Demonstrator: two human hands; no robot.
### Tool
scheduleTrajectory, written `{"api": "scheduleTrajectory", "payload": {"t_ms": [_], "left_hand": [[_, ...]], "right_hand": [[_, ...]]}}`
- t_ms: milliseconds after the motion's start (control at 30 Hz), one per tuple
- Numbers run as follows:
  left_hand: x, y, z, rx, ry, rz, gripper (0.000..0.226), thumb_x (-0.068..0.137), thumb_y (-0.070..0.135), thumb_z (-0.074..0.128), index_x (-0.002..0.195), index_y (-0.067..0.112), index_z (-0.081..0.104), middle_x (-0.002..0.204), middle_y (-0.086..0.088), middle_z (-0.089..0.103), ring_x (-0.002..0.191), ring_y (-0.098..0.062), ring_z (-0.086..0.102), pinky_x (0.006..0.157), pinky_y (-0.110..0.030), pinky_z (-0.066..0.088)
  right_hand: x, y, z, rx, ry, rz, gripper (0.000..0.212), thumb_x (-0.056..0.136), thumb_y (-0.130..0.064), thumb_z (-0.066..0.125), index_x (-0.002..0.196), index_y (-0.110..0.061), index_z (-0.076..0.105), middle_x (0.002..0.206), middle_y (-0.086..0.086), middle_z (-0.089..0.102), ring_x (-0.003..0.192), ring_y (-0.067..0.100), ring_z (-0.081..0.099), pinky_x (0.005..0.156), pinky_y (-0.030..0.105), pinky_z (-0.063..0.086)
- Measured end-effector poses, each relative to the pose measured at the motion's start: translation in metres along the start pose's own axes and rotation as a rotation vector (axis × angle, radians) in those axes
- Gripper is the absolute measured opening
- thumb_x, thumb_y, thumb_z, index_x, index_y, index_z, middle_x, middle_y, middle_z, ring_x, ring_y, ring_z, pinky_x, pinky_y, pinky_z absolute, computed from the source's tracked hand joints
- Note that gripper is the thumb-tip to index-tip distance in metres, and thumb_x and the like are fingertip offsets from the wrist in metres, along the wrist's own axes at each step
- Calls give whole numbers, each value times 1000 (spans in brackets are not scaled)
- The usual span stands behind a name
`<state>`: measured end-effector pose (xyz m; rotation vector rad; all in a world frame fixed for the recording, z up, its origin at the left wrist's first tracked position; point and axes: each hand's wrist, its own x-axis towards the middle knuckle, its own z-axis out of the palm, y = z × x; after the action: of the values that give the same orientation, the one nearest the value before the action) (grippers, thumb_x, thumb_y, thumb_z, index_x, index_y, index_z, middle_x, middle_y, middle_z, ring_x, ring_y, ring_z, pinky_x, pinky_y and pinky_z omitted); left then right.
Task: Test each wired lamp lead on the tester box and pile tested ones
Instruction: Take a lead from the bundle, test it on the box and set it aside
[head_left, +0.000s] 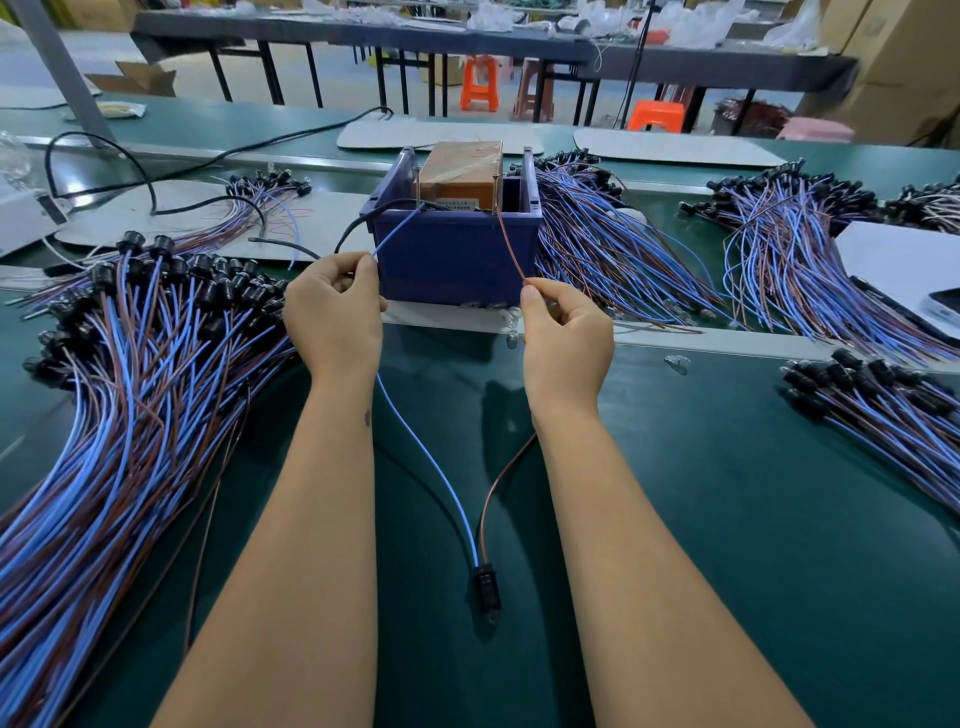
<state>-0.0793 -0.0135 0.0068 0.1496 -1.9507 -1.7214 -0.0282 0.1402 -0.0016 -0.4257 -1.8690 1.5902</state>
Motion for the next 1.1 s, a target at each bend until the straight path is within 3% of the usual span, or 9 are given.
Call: {"api": "scheduleTrajectory", "payload": {"t_ms": [100,267,433,567,700,800,967,1100], "left_hand": [[1,-2,0,14,7,2,17,92,24,61,79,33,66,54,8,62,51,-5,56,65,-32,51],[5,-7,-3,30,54,-26,13,92,21,58,90,18,70,58,3,62,46,-2,54,70,-40,55],[-1,-1,1,0,-54,-6,11,94,19,57,87,23,63,64,3,65,56,-6,59,64,-28,52],[-2,1,2,17,-179,-100,18,97,10,48,88,25,53,79,5,65,59,-5,52,61,-22,43],[-4,0,-1,-38,-256,-173,16,98,18,49,97,23,64,61,15,49,49,-2,37,52,-21,31],[-7,1,-4,-25,-207,-123,22,100,28,52,92,23,72,45,20,46,48,0,38,53,-19,31],[-2,12,-1,12,-43,-115,30,96,22,53,69,23,66,59,6,59,57,-17,49,64,-34,41],[-4,18,5,83,48,-28,29,96,23,53,70,19,65,61,6,63,58,-15,54,64,-30,46]], "right_hand": [[0,0,0,3,-1,-3,11,92,-22,63,91,-28,72,66,-14,59,64,6,53,64,21,42],[0,0,0,-10,1,-15,12,92,-22,63,90,-29,72,65,-16,59,62,3,53,62,16,40],[0,1,0,-10,0,-10,11,92,-22,63,94,-25,74,67,-15,59,64,5,53,63,18,42],[1,1,-1,-7,3,-14,11,92,-21,62,92,-26,72,66,-14,59,64,6,52,64,22,43],[0,-1,0,-21,-1,-24,11,93,-22,61,91,-27,71,69,-12,60,67,9,54,65,23,43],[-2,-2,1,-30,-1,-38,12,93,-22,61,89,-31,68,71,-12,61,69,9,56,65,22,44],[-2,-3,3,-16,-5,-39,10,92,-21,61,90,-29,68,72,-10,63,72,15,59,73,35,52],[-2,-1,3,-31,0,-47,10,92,-23,62,89,-31,67,72,-12,63,72,9,58,70,26,46]]}}
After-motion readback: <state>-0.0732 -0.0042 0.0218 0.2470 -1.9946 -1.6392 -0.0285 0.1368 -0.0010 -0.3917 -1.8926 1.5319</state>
